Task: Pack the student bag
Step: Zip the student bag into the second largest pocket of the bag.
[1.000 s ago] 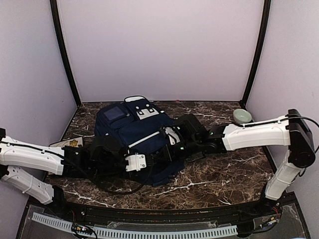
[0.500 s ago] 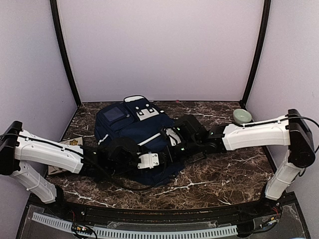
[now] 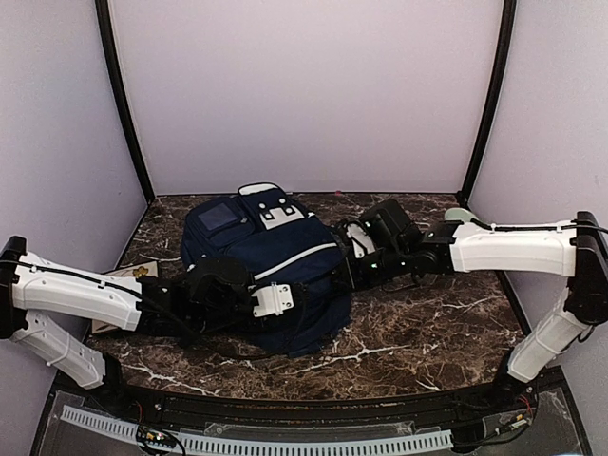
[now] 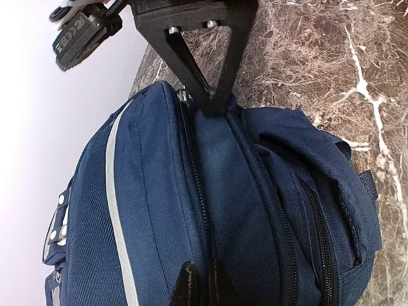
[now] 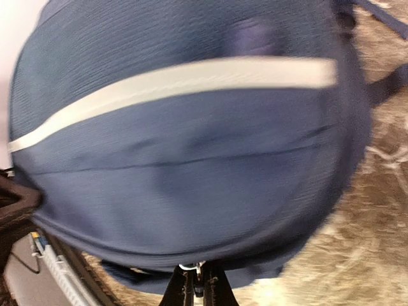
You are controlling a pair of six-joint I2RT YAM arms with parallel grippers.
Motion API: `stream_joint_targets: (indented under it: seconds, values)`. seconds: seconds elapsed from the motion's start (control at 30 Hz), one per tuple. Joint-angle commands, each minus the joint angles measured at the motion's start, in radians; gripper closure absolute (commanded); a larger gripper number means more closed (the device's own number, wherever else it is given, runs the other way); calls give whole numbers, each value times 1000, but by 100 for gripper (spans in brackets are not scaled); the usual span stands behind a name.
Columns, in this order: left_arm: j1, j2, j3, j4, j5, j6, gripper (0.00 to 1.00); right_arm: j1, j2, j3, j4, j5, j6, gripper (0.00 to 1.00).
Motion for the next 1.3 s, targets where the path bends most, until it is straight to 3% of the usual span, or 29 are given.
stream_joint_targets:
  seconds: [0.0,0.17,0.4,0.57,0.6,0.7,0.73,0.8,0.9,1.03,1.1,1.17,1.27]
  values:
    - [16,-121,-37,-186,21,-30,100,-124,-55,5,-278,266,-112,100]
    - [16,-167,-36,-304,119,-7,100,-218,-14,83,-348,332,-219,100]
    - [15,-167,-60,-370,168,13,100,-322,172,351,-362,371,-412,100]
    - [15,-189,-52,-342,198,-52,100,-277,223,383,-267,113,-522,100]
    - [15,-200,-42,-332,196,-83,94,-253,219,360,-245,78,-536,100]
    - [48,-276,-37,-250,195,-239,31,-191,204,272,-169,28,-553,100]
    - [90,-318,-38,-218,205,-311,18,-181,205,245,-145,4,-546,100]
    - [215,-395,-35,-173,274,-471,7,-172,214,203,-104,-42,-525,100]
    - [406,-451,-7,-205,314,-675,11,-153,225,173,-75,-50,-492,100]
    - [625,-367,20,-416,170,-876,32,-114,221,133,-23,-61,-461,100]
    - [742,-293,13,-517,182,-1010,40,-90,215,118,-6,-58,-446,100]
    - [807,-259,-36,-501,280,-1091,46,-59,206,109,7,-50,-432,100]
    - [813,-218,-155,-316,372,-1155,51,-9,195,105,22,-39,-408,100]
